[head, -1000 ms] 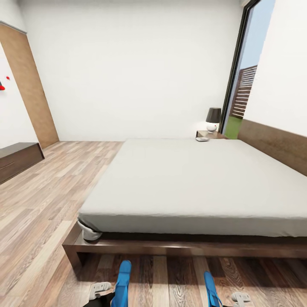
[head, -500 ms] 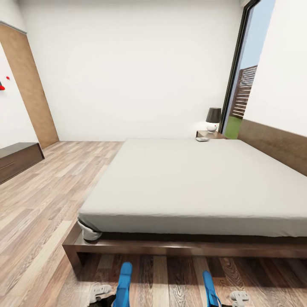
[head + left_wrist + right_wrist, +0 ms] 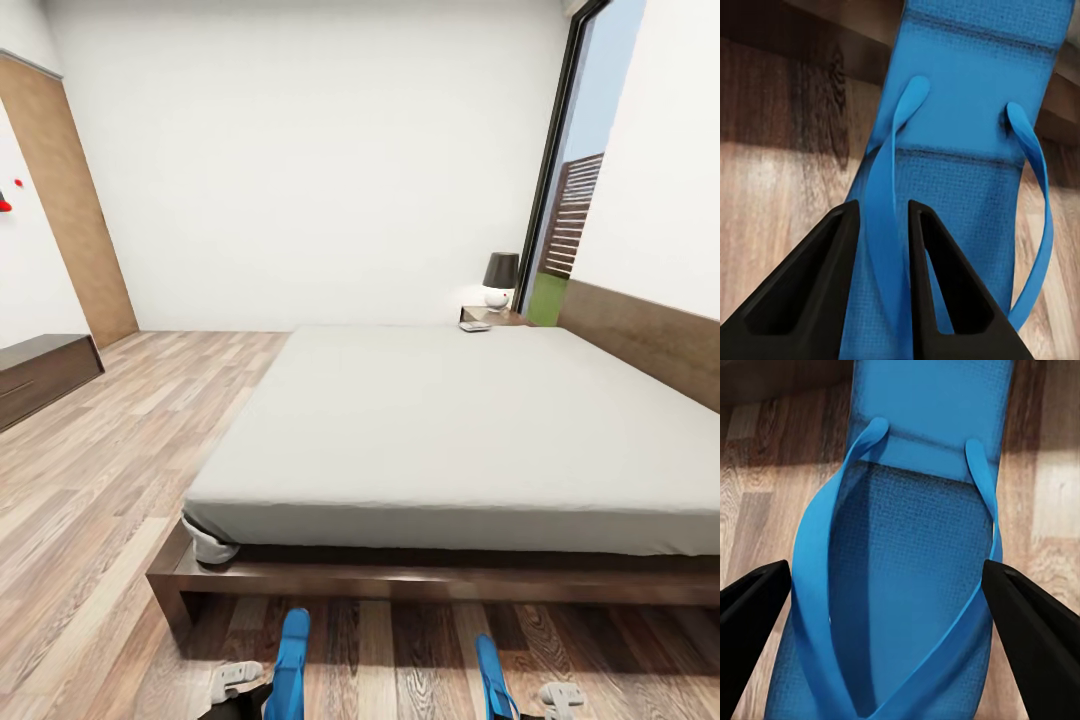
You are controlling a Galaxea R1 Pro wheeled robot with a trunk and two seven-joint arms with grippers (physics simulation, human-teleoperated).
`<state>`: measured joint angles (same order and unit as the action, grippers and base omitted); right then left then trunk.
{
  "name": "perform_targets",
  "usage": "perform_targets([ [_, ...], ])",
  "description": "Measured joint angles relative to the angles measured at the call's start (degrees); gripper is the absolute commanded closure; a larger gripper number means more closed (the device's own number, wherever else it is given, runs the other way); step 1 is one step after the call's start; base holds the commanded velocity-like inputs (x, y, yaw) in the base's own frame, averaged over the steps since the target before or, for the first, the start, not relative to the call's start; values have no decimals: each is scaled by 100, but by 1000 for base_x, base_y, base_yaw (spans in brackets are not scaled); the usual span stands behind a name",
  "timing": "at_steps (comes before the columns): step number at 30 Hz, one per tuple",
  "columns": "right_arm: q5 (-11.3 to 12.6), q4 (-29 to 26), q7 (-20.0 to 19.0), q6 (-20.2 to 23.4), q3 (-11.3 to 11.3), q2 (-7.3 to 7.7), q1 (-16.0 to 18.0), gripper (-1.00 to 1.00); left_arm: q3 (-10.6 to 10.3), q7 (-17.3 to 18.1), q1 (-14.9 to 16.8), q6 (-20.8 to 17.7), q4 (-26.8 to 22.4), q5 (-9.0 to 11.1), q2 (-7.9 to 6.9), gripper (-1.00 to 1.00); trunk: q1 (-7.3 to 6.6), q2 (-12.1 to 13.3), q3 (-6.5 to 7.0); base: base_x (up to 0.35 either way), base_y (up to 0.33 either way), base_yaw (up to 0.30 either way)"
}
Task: In the bedroom, move the book from the bed onto either nightstand, and place the two sandals side by side next to the bed.
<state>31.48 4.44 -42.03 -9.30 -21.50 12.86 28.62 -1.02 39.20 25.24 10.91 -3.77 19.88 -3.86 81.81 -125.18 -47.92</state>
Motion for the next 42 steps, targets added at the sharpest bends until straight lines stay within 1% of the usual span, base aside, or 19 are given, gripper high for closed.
perform_targets([
  [3, -4, 0, -1, 0, -7, 0, -2, 100, -2, 0, 0, 0, 0, -1, 0, 100, 65, -119, -53, 0, 0, 0],
  [42, 15, 0, -7, 0, -7, 0, 0, 100, 0, 9, -1, 0, 0, 1, 0, 100, 66, -120, -54, 0, 0, 0],
])
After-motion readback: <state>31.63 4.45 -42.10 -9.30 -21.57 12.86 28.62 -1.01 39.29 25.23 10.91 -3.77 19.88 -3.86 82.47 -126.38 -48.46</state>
